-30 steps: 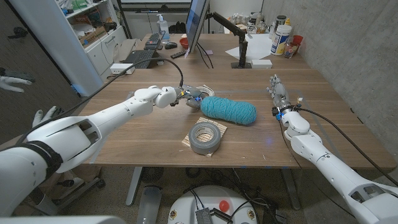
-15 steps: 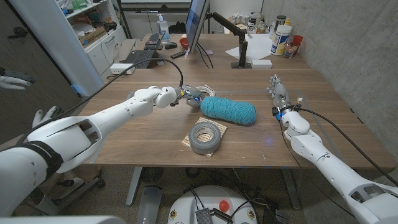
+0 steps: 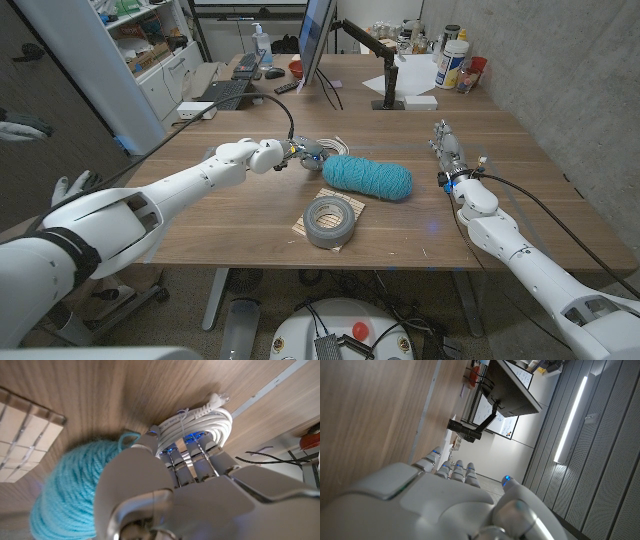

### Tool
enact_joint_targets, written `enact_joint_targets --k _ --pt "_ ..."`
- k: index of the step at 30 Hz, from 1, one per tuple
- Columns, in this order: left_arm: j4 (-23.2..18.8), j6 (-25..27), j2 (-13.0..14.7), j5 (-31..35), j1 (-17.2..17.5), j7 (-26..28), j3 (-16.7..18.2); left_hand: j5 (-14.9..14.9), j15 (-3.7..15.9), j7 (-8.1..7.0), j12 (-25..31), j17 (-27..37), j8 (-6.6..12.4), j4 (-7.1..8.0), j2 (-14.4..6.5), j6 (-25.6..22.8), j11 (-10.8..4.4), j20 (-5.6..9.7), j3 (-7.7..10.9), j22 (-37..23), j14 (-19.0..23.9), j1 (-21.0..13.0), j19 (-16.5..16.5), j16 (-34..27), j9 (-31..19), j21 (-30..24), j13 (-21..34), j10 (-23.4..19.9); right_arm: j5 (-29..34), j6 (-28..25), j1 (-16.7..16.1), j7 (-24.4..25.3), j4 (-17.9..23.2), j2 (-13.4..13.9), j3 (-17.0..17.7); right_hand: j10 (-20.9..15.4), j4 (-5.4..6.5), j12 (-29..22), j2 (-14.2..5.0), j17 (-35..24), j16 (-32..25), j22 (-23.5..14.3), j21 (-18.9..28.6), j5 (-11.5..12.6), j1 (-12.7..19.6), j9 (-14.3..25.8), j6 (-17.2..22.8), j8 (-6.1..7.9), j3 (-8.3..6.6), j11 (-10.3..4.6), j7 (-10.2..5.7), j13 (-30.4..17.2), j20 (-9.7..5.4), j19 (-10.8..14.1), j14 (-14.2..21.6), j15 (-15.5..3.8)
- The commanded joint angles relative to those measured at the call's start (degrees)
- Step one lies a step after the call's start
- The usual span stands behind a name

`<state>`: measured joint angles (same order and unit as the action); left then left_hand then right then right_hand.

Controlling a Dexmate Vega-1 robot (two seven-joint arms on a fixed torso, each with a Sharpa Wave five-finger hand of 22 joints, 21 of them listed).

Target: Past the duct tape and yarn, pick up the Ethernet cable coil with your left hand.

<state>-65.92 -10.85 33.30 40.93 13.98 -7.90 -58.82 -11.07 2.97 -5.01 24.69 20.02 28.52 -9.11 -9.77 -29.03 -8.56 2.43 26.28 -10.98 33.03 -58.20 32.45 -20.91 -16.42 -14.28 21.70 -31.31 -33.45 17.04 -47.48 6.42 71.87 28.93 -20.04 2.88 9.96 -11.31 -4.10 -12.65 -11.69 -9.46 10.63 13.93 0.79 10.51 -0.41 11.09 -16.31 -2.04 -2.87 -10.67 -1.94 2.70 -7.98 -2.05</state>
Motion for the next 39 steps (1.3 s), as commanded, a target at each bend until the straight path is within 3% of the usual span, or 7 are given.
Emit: enact_joint_targets --k 1,4,16,39 --pt "-1.0 0.7 0.5 0.0 0.8 1.3 0.6 0.0 9.5 -1.07 4.7 5.3 4.33 1.24 -1.8 -3.0 -1.94 -0.08 3.37 -1.1 5.5 -6.2 1.2 -3.8 -5.9 -1.8 8.0 -6.4 0.0 0.0 0.0 -0.1 0.1 0.1 -0.1 0.4 0.03 0.1 -4.57 -0.1 -0.3 -0.2 0.2 -0.1 -0.3 0.3 0.2 0.04 -0.42 -0.11 -0.17 -0.2 0.11 0.0 -0.7 -2.3" --pt "-1.4 1.1 0.7 0.0 1.0 1.1 0.8 0.1 9.58 -1.37 6.8 7.5 6.23 0.6 -1.7 -3.7 -2.21 -0.05 3.36 -1.6 7.0 -7.9 1.4 -5.0 -7.5 -2.7 10.0 -7.9 0.1 0.3 0.0 -0.2 -0.1 0.0 -0.1 0.4 0.03 0.1 -4.56 -0.1 -0.4 -0.2 0.2 -0.1 -0.3 0.3 0.2 0.04 -0.42 -0.02 -0.12 -0.2 0.12 -0.1 -0.7 -2.21" --pt "-2.7 2.4 1.2 0.6 1.4 0.8 1.1 0.1 9.5 -1.09 10.4 11.0 9.74 0.54 -1.7 -4.7 -2.36 0.19 3.39 -2.6 8.9 -10.3 1.2 -6.1 -10.6 -4.5 13.7 -9.3 0.0 0.1 -0.1 -0.2 0.1 0.1 0.0 0.4 0.03 0.1 -4.52 -0.1 -0.4 -0.2 0.2 -0.1 -0.3 0.3 0.2 0.04 -0.4 -0.05 -0.13 -0.2 0.12 -0.1 -0.7 -2.21" --pt "-7.3 4.7 3.4 1.6 3.0 0.9 3.1 0.0 9.39 -0.96 13.6 14.0 13.04 0.4 -1.3 -5.0 -1.82 0.34 2.71 -3.5 9.7 -11.9 0.4 -6.1 -13.7 -6.2 16.4 -10.5 0.0 0.0 -0.1 -0.2 0.1 0.1 -0.1 0.5 0.02 0.1 -4.48 -0.1 -0.4 -0.2 0.2 -0.2 -0.3 0.3 0.1 0.01 -0.37 -0.08 -0.11 -0.2 0.06 0.0 -0.7 -2.23"
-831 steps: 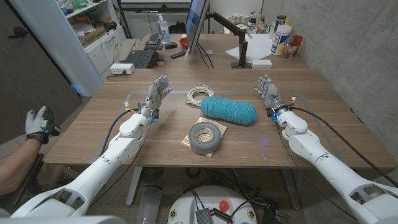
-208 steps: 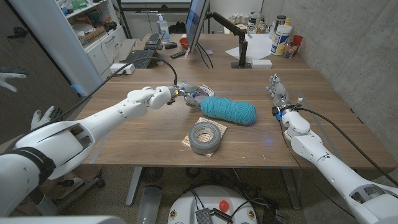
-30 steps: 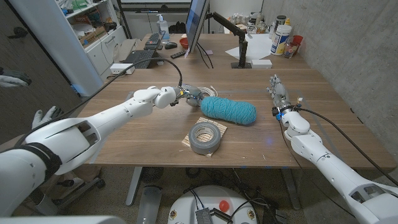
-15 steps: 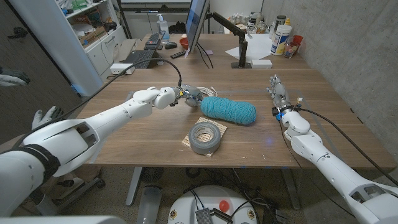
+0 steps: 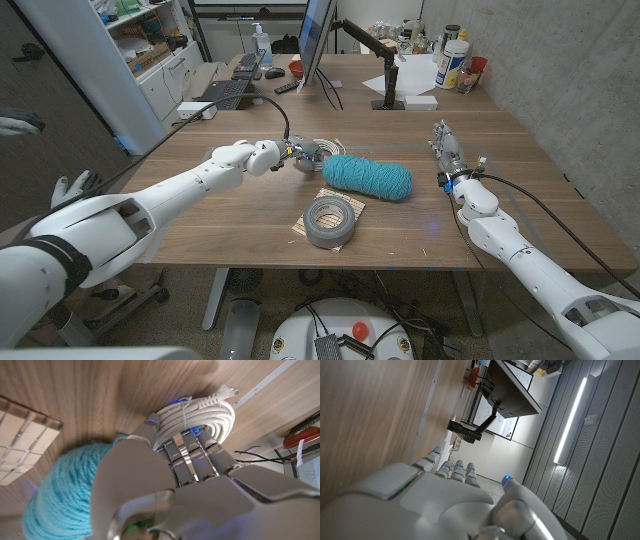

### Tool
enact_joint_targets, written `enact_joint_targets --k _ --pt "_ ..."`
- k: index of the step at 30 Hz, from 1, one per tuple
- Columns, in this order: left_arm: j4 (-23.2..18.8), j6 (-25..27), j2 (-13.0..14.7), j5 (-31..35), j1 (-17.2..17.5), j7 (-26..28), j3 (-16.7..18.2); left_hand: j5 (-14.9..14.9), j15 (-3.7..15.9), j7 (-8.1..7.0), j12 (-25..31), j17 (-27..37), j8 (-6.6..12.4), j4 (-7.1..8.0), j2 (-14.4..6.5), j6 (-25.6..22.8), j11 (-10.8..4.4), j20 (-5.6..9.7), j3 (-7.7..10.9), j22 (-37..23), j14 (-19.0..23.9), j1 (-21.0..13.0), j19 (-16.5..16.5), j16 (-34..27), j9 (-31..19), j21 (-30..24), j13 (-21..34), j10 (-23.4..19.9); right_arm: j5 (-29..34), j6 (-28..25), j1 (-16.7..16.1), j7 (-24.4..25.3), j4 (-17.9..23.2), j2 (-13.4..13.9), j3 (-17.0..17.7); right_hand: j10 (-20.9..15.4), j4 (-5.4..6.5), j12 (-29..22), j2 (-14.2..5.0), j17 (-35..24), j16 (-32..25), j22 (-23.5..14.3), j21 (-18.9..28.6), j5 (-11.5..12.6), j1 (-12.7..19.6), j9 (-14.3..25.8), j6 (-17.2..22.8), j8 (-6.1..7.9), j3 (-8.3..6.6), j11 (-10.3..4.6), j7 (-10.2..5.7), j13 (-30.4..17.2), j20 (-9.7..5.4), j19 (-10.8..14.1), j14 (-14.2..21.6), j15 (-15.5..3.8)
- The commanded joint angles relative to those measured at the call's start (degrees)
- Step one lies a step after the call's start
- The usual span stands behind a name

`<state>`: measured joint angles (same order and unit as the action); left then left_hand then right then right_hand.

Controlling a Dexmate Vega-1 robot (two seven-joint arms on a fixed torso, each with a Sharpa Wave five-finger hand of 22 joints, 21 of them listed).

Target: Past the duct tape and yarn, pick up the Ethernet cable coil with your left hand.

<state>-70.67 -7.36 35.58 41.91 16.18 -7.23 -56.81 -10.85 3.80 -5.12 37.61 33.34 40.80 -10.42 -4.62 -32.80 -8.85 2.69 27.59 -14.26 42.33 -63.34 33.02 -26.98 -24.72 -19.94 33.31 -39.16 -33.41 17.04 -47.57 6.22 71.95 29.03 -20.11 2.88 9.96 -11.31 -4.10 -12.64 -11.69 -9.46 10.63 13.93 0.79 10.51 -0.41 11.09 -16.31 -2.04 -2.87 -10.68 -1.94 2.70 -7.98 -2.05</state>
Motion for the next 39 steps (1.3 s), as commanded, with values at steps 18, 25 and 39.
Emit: enact_joint_targets --k 18,25,39 --pt "-3.0 1.3 0.8 0.9 0.7 0.3 1.8 -0.3 8.51 -1.05 0.8 1.7 1.68 1.92 -6.4 -1.0 -1.22 0.16 1.13 -0.5 0.4 -7.0 -0.7 0.4 -6.0 -1.3 4.1 -2.6 -0.2 -0.1 -0.1 0.0 0.2 0.0 0.1 0.5 0.02 0.1 -4.59 -0.1 -0.4 -0.2 0.2 -0.1 -0.3 0.3 0.2 0.04 -0.43 -0.08 -0.17 -0.2 -0.01 0.0 -0.7 -2.32" --pt "-4.0 2.0 1.1 1.4 0.8 0.0 2.0 -0.4 8.54 -1.03 0.9 2.1 1.95 1.99 -6.4 -1.2 -1.16 0.19 1.05 -0.5 0.3 -7.1 -0.9 0.7 -5.9 -1.6 3.9 -2.5 -0.2 0.1 -0.1 -0.3 0.1 0.0 0.0 0.5 0.02 0.1 -4.6 -0.1 -0.4 -0.2 0.2 -0.1 -0.2 0.3 0.2 0.03 -0.45 -0.02 -0.11 -0.2 -0.03 0.0 -0.7 -2.3" --pt "-4.7 2.4 1.2 1.3 1.0 0.2 2.6 -0.4 8.56 -1.21 1.1 2.8 2.24 2.08 -6.4 -1.0 -1.3 0.21 0.88 -0.7 0.3 -7.2 -1.1 1.1 -5.7 -2.2 3.6 -2.4 -0.1 0.1 -0.1 -0.1 0.2 0.1 0.0 0.5 0.02 0.1 -4.6 -0.1 -0.4 -0.2 0.2 -0.1 -0.2 0.3 0.2 0.04 -0.46 -0.07 -0.12 -0.2 -0.04 0.0 -0.7 -2.3"
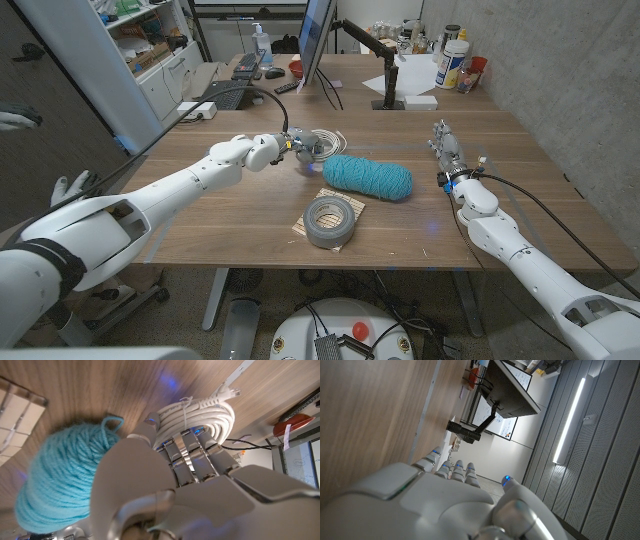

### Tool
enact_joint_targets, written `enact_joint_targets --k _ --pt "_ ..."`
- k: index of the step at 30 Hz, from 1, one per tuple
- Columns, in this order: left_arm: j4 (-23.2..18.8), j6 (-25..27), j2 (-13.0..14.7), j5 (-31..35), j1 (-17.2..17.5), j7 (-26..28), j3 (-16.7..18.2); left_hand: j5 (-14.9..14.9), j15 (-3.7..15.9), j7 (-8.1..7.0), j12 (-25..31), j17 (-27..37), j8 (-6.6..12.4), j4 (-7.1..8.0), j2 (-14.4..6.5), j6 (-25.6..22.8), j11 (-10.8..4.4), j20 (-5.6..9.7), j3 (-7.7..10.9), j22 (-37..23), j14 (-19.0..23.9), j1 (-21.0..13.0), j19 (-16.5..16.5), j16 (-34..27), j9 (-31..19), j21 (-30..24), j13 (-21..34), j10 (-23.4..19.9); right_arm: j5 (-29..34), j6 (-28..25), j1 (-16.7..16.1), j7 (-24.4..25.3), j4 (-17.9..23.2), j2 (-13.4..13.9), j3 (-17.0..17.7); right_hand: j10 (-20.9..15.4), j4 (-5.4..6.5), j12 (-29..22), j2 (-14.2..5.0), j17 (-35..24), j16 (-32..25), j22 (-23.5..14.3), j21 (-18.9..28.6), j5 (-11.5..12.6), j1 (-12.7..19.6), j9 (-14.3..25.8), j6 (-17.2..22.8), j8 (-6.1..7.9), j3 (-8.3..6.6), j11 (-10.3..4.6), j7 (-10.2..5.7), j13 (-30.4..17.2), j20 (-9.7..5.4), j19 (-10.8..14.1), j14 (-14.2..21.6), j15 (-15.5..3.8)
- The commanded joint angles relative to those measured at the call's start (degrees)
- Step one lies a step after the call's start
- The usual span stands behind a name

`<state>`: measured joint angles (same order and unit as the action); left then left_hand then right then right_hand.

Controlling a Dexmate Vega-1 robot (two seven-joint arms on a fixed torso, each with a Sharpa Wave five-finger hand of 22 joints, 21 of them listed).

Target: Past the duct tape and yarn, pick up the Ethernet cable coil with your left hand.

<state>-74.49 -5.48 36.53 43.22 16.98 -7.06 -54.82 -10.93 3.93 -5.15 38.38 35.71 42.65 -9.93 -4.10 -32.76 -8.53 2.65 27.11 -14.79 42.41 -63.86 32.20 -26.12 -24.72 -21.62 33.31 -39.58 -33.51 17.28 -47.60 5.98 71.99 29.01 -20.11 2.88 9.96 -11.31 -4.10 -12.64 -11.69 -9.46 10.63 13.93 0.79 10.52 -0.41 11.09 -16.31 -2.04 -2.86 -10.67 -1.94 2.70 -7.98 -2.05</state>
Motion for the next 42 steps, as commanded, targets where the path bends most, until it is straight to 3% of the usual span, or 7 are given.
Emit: enact_joint_targets --k 1,42 --pt "-1.0 0.7 0.3 0.1 0.2 0.1 0.7 -0.3 8.43 -1.18 0.4 0.4 0.4 1.63 -6.9 -1.0 -1.56 0.23 1.36 -0.1 0.2 -6.7 -0.3 0.3 -5.7 -0.5 3.6 -2.0 0.0 -0.2 -0.1 0.1 0.2 0.1 0.0 0.6 0.02 0.1 -4.6 -0.1 -0.4 -0.2 0.2 -0.1 -0.2 0.3 0.2 0.04 -0.47 -0.06 -0.13 -0.2 -0.06 0.0 -0.7 -2.27" --pt "-3.0 1.4 0.7 -1.5 1.5 3.0 3.0 -0.5 8.58 -1.2 1.4 2.4 1.55 1.87 -6.7 -1.4 -1.71 0.31 0.76 -0.2 1.1 -6.5 -0.8 1.2 -5.1 -2.1 2.7 -2.7 0.2 -0.2 -0.1 -0.1 0.3 0.3 -0.1 0.6 0.02 0.1 -4.61 -0.1 -0.4 -0.2 0.2 -0.2 -0.2 0.3 0.4 0.09 -0.51 -0.08 -0.2 -0.2 0.0 -0.2 -0.8 -2.19"
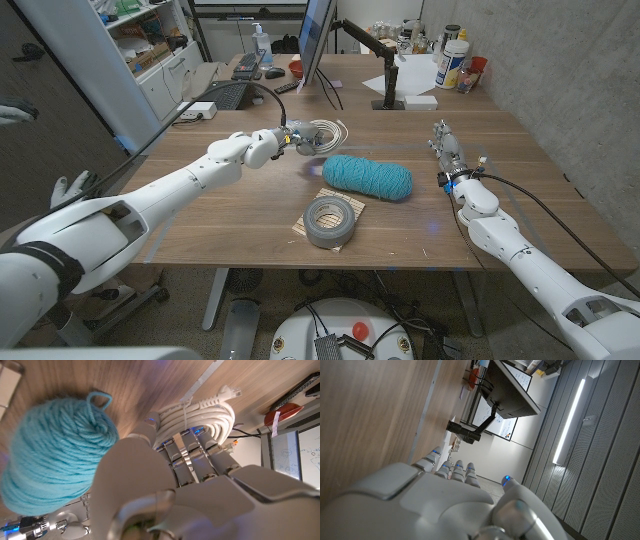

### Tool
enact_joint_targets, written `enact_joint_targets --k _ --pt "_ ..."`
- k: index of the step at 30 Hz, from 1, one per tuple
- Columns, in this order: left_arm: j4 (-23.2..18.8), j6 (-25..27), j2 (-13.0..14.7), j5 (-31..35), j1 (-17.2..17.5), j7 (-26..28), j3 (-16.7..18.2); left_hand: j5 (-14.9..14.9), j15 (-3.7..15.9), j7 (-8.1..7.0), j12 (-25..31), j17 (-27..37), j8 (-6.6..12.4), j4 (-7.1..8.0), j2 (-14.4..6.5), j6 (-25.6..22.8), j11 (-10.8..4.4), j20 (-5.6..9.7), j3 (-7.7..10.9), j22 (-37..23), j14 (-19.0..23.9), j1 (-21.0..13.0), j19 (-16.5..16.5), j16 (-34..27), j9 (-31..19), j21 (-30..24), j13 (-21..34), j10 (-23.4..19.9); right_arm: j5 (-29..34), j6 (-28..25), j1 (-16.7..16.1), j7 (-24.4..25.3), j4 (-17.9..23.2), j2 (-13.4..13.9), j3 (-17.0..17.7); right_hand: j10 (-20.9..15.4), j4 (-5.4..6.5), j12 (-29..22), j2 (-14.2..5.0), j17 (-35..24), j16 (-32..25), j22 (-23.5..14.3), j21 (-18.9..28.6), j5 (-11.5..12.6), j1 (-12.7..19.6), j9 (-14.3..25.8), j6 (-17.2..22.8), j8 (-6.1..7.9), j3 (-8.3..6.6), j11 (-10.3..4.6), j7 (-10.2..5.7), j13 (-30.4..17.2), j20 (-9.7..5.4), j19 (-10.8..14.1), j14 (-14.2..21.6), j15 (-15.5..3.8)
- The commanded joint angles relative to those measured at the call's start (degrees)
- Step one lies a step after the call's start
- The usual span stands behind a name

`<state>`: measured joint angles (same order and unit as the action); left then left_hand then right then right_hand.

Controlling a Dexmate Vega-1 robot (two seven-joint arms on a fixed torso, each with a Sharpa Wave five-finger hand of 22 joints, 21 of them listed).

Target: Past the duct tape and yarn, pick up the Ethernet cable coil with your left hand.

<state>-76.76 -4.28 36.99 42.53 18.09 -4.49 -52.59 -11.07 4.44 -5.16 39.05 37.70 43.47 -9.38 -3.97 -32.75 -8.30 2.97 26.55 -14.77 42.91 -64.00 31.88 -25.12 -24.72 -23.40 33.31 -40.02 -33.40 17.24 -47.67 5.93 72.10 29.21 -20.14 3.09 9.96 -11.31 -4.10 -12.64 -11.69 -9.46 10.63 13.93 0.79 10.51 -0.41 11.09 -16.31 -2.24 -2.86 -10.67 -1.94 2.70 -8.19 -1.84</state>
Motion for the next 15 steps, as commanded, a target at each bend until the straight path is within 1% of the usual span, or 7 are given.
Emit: enact_joint_targets --k 1,5,10,11,15 --pt "-0.7 0.2 0.3 -0.8 0.4 0.4 0.8 -0.4 8.05 -1.13 0.8 0.4 0.74 1.31 -6.8 -1.3 -1.91 -0.02 1.3 -0.2 0.6 -6.3 -0.4 0.2 -5.1 -0.4 2.7 -2.3 0.1 -0.2 0.0 -0.1 0.2 0.1 -0.1 0.3 0.02 0.1 -4.61 -0.1 -0.4 -0.2 0.2 -0.2 -0.2 0.3 0.4 0.09 -0.51 0.18 -0.19 -0.2 -0.01 -0.2 -0.6 -2.4" --pt "-1.3 0.9 0.4 -0.5 0.4 -0.1 0.9 -0.4 8.1 -1.18 0.9 0.7 0.88 1.24 -6.8 -1.4 -2.04 -0.03 1.26 -0.2 0.7 -6.4 -0.5 0.4 -5.0 -0.6 2.5 -2.5 0.1 -0.1 -0.1 0.1 0.2 0.1 0.0 0.3 0.02 0.1 -4.61 -0.1 -0.4 -0.2 0.2 -0.2 -0.2 0.3 0.4 0.09 -0.52 0.17 -0.19 -0.2 0.01 -0.2 -0.6 -2.43" --pt "-2.0 1.3 0.6 -0.4 0.5 -0.4 1.0 -0.5 8.05 -1.21 1.1 0.9 1.0 1.24 -6.8 -1.4 -1.85 -0.03 1.21 -0.2 0.8 -6.3 -0.5 0.5 -4.9 -0.8 2.4 -2.6 0.1 -0.2 -0.1 0.0 0.2 0.1 0.0 0.4 0.02 0.1 -4.62 -0.1 -0.4 -0.2 0.2 -0.2 -0.2 0.3 0.5 0.09 -0.52 0.14 -0.18 -0.2 0.01 -0.2 -0.6 -2.42" --pt "-2.8 1.7 0.9 -0.3 0.5 -0.9 1.1 -0.5 8.06 -1.26 1.1 0.9 1.05 1.23 -6.8 -1.5 -1.94 -0.05 1.2 -0.1 0.8 -6.4 -0.6 0.6 -4.9 -0.9 2.4 -2.6 0.0 -0.3 -0.1 -0.1 0.3 0.2 0.0 0.4 0.02 0.1 -4.62 -0.1 -0.4 -0.2 0.2 -0.2 -0.2 0.3 0.5 0.1 -0.53 0.14 -0.2 -0.2 0.01 -0.2 -0.5 -2.4" --pt "-3.6 2.2 1.1 -0.2 0.7 -1.4 1.4 -0.5 8.03 -1.1 1.2 1.1 1.2 1.27 -6.8 -1.5 -1.99 -0.05 1.16 -0.1 1.0 -6.3 -0.6 0.7 -4.8 -1.1 2.3 -2.6 0.1 0.0 0.0 -0.2 0.1 0.1 -0.1 0.4 0.02 0.1 -4.63 -0.1 -0.4 -0.2 0.2 -0.2 -0.2 0.3 0.5 0.09 -0.54 0.22 -0.18 -0.2 -0.02 -0.2 -0.6 -2.39"
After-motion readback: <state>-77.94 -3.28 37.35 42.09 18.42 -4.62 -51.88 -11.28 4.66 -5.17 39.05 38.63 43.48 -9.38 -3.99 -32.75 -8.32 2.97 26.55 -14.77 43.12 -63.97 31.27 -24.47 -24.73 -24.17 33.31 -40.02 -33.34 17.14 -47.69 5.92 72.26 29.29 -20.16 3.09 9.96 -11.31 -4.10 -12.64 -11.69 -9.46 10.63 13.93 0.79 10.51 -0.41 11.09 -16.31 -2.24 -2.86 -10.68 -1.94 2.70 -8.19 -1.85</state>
